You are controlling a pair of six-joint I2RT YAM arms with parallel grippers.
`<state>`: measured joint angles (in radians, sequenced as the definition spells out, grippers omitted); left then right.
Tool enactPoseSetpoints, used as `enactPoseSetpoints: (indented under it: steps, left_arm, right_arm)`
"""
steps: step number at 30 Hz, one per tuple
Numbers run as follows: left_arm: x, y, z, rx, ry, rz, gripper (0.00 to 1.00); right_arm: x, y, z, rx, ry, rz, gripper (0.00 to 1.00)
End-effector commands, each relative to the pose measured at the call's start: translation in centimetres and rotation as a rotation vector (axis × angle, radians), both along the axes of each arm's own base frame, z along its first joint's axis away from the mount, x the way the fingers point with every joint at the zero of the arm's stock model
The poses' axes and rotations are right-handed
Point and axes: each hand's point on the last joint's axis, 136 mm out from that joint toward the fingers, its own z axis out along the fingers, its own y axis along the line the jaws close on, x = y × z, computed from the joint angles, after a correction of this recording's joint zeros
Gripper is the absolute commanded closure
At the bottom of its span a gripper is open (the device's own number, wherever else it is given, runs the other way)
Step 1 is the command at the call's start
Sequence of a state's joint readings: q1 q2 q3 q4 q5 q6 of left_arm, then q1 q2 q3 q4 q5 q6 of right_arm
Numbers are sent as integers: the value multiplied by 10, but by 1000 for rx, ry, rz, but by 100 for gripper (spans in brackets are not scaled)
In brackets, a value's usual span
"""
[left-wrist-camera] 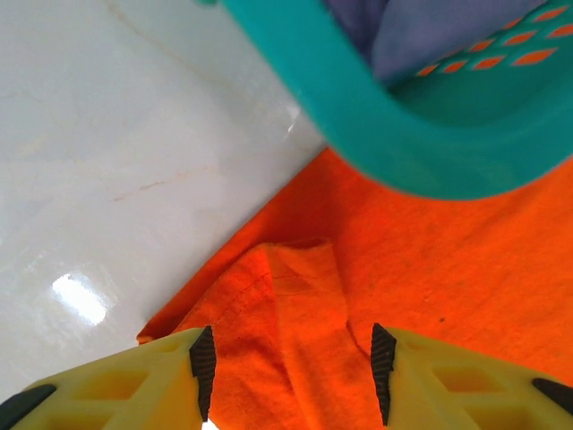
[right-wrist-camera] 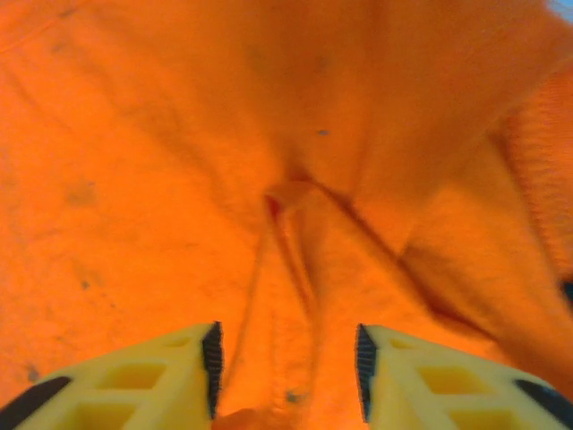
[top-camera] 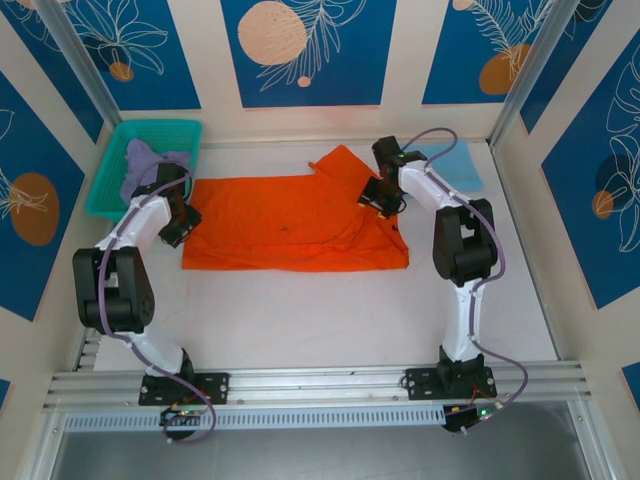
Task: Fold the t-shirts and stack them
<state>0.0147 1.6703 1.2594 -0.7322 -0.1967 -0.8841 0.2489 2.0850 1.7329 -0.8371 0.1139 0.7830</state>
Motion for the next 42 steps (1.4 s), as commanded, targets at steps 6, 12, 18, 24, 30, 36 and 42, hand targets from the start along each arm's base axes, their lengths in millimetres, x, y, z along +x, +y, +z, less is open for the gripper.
enactPoseSetpoints:
  steps: [6, 12, 18, 24, 30, 36, 42]
  left_arm:
    - [-31, -41, 33, 50, -99, -124, 50]
    - [-36, -82, -4, 18, -89, -250, 59]
    - [-26, -80, -57, 50, 12, -258, 63]
    - [-39, -51, -88, 86, 117, -198, 58]
    - [-64, -43, -97, 98, 147, -194, 48]
    - [-92, -41, -100, 87, 170, -204, 49]
    - [-124, -42, -90, 51, 143, -217, 47]
  right_arm:
    - [-80, 15, 71, 155, -175, 107, 53]
    - [-130, 35, 21, 223, -91, 146, 67]
    - [-125, 26, -35, 159, 48, 103, 71]
    - [-132, -8, -64, 86, 126, -41, 60]
    - [-156, -27, -72, 98, 133, -152, 53]
    - [-185, -36, -68, 99, 146, -174, 53]
    - [-226, -49, -64, 108, 139, -222, 52]
